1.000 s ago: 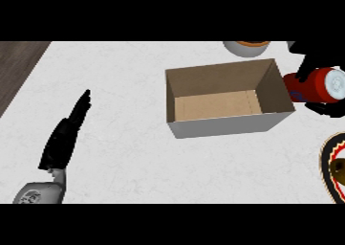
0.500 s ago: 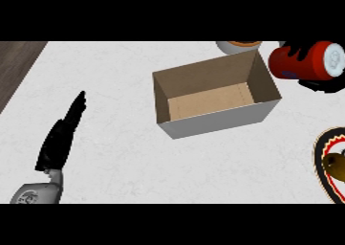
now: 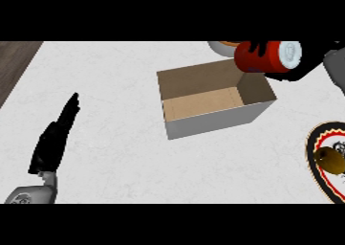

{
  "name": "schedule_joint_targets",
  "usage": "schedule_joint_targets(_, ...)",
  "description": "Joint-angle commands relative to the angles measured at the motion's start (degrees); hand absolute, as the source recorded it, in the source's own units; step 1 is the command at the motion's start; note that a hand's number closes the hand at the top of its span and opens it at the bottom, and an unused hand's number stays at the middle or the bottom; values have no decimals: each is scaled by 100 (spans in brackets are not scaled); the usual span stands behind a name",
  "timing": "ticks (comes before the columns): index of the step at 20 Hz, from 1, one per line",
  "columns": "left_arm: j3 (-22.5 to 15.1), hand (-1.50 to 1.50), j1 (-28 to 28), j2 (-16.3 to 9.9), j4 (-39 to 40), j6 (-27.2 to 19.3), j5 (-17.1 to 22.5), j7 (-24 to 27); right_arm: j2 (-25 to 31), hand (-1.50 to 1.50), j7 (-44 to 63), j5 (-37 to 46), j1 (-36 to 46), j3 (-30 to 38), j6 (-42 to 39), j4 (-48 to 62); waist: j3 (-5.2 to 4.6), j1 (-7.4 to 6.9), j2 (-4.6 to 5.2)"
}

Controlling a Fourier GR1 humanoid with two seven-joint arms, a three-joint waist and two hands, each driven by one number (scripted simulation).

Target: Pick the can from the plate and place it in the cardboard box

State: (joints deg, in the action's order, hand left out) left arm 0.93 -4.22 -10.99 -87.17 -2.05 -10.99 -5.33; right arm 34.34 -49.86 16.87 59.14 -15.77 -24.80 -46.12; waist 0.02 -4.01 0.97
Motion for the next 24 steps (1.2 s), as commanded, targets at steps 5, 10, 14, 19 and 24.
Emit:
schedule_joint_targets(5,14,0,292,42,-150,0,23,-46,-690,150,-496,381,268,-874,-604,381,-1,162,-55)
schedule_joint_targets(10,189,0,452,-123,-339,103,114,-12,-1300,150,-199,756,324,-1234,-109,585,-2,241,-70)
schedule_joint_targets(14,167,0,249,24,-147,-47,18,-24,-1962,-150,396,874,497,-1256,34,1164,-4,266,-65)
schedule_joint_targets(19,51,0,152,150,-46,-234,-230,-149,-2668,-150,535,1021,24,-1351,555,1178,-2,342,-82)
schedule_joint_targets(24,329,0,6,-76,319,69,60,236,-2667,-150,293,332,442,-601,-56,1903,-5,272,-27)
